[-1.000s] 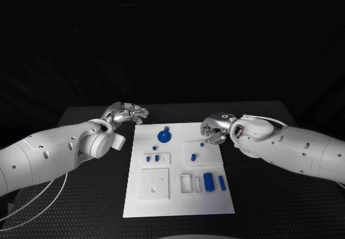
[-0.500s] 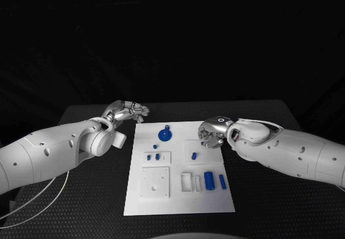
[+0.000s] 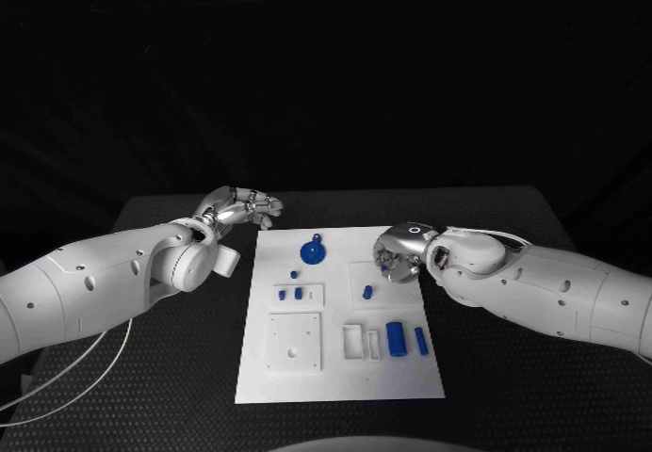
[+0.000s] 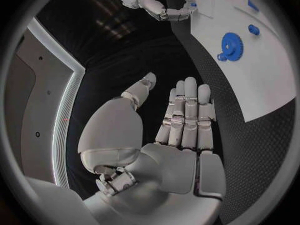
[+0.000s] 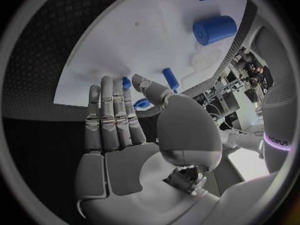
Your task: Assemble the parts on the task board
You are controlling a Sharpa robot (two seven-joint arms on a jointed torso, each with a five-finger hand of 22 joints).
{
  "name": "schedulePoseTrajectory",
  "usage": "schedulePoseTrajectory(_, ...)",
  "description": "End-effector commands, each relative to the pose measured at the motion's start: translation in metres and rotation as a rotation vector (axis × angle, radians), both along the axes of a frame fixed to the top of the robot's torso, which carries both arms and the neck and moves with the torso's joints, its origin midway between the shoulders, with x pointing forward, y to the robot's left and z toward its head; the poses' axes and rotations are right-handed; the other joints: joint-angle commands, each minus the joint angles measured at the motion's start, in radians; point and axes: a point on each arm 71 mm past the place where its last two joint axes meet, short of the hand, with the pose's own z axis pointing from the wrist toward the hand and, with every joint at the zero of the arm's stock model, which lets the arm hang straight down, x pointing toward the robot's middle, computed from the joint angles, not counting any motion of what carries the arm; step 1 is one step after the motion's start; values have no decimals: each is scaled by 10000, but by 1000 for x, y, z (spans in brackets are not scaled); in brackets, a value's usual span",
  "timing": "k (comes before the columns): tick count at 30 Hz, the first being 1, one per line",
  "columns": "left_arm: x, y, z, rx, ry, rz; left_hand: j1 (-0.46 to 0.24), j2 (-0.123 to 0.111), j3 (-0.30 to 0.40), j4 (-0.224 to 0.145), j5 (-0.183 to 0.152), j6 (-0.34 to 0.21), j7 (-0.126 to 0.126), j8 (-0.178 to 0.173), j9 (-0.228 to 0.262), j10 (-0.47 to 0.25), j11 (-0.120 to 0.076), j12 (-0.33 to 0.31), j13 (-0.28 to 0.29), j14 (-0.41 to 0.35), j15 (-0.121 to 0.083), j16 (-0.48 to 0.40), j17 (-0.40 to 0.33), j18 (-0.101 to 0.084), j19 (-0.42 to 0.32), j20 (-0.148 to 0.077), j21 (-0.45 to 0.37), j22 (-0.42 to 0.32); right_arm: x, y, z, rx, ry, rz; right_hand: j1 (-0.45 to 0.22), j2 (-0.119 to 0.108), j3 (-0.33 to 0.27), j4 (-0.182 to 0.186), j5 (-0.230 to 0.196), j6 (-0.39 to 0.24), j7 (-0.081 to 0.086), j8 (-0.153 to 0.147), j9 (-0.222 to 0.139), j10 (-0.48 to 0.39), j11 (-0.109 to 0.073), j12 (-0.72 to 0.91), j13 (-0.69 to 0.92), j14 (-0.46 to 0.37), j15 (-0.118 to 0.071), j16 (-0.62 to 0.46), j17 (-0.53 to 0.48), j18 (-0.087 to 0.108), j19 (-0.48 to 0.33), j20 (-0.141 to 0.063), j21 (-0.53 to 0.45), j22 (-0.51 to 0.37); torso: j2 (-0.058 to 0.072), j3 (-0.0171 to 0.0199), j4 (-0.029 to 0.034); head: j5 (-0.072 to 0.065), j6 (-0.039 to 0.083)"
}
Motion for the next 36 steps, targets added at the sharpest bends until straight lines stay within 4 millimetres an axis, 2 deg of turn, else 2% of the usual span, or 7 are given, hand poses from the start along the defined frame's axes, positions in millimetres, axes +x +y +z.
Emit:
schedulePoseTrajectory(1,1,-1,2,-156,-16,-105,-12,85,-9,-51,26,-96,-12,27,5,-50,-20,31,-9,90,-7,-47,16,161,41,22,-65,1,-3,2,-5,-329,101,183,86,-13,98,19,-52,126,-8,69,-10,113,-26,-68,19,87,-8,36,-8,137,85,-21,-52,24,2,0,-4,14,-25)
schedulePoseTrajectory(12,1,-2,2,-159,7,-124,-3,92,-21,-73,28,-141,5,9,-4,-63,-15,29,-15,114,-7,-94,40,165,51,23,-79,10,-5,2,-15,-951,-6,223,305,50,545,-54,-117,404,-127,230,51,485,-171,-74,179,195,-74,157,69,137,245,-94,-15,113,1,1,2,19,-43)
schedulePoseTrajectory(24,2,-2,2,-146,77,-116,-5,97,-34,-86,29,-182,22,-6,-13,-89,-4,21,-23,139,-6,-136,67,166,63,25,-92,20,-5,3,-26,-1590,-96,68,373,-38,668,-139,-111,400,-128,233,56,501,-170,-135,217,183,-72,167,85,137,265,-97,-29,128,0,2,-6,13,-79)
schedulePoseTrajectory(31,2,-2,2,-144,119,-136,-5,96,-40,-94,32,-202,30,-12,-17,-109,4,14,-30,143,-3,-167,81,167,66,27,-102,25,-8,6,-29,-1735,25,145,367,-118,776,-183,-84,352,-101,191,26,433,-121,-252,234,104,-31,119,64,133,200,-63,-93,128,-5,-9,-6,-11,-81)
schedulePoseTrajectory(36,2,-2,2,-142,133,-141,3,102,-38,-100,37,-201,30,-9,-16,-118,7,12,-33,148,-2,-182,90,168,68,27,-108,28,-9,6,-28,-1688,-77,194,412,22,918,-150,-89,520,-162,269,49,597,-183,-239,313,213,-67,182,92,137,302,-80,-62,155,-5,-5,-6,-22,-82)
